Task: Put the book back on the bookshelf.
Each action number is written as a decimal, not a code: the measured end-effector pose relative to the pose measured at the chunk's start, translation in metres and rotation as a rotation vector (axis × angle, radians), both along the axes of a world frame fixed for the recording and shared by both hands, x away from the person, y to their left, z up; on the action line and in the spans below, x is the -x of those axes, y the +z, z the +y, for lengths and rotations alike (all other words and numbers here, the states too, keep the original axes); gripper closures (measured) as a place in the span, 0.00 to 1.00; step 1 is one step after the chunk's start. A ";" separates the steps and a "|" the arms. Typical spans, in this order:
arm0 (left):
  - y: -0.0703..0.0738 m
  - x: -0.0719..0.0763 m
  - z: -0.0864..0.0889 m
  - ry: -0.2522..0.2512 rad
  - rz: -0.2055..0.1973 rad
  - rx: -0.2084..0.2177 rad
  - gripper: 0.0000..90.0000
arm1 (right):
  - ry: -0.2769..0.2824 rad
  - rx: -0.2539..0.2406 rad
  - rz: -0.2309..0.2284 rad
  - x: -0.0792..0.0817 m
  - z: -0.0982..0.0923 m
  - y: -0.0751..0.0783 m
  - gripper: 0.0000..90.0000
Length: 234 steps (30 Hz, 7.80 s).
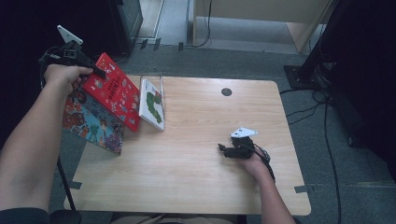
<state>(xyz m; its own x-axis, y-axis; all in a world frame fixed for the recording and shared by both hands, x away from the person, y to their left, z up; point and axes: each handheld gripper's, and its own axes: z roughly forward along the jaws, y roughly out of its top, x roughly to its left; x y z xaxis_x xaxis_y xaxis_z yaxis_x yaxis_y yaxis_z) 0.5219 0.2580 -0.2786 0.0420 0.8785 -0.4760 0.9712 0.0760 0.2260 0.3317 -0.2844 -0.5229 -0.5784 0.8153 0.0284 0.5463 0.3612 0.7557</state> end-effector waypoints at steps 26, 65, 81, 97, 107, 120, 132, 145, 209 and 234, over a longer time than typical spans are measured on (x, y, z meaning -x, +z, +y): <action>-0.006 -0.007 -0.005 0.019 -0.030 -0.046 0.88 | 0.004 0.001 -0.003 0.000 0.000 0.000 0.35; 0.007 -0.002 0.006 0.025 -0.024 0.001 0.73 | 0.003 0.001 -0.001 0.000 0.000 0.000 0.35; 0.042 0.016 0.013 -0.008 -0.110 0.071 0.72 | 0.002 0.001 -0.002 0.000 0.000 0.000 0.35; 0.044 0.036 -0.007 -0.071 -0.157 0.089 0.68 | 0.011 0.001 0.002 -0.003 0.000 0.000 0.31; 0.040 0.046 -0.029 -0.116 -0.189 0.099 0.64 | 0.015 0.004 0.008 -0.005 0.000 0.000 0.28; 0.027 0.060 -0.046 -0.167 -0.210 0.130 0.61 | 0.016 0.005 0.008 -0.005 0.000 0.000 0.28; 0.012 0.078 -0.067 -0.226 -0.232 0.157 0.59 | 0.016 0.005 0.008 -0.005 0.000 0.000 0.28; -0.007 0.096 -0.095 -0.299 -0.242 0.171 0.56 | 0.015 0.005 0.007 -0.005 0.000 0.000 0.28; -0.193 0.172 -0.164 -0.487 -0.202 0.226 0.50 | 0.016 0.004 0.005 -0.005 0.000 0.000 0.28; -0.218 0.176 -0.161 -0.505 -0.223 0.192 0.48 | 0.024 0.009 0.009 -0.004 0.001 0.000 0.26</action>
<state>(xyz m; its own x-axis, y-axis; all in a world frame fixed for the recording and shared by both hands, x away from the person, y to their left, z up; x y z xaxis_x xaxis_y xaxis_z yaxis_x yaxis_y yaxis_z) 0.3463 0.0972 -0.4961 0.5506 0.6221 -0.5566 0.8283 -0.3241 0.4571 0.3356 -0.2830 -0.5230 -0.5973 0.8016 0.0264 0.5440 0.3808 0.7477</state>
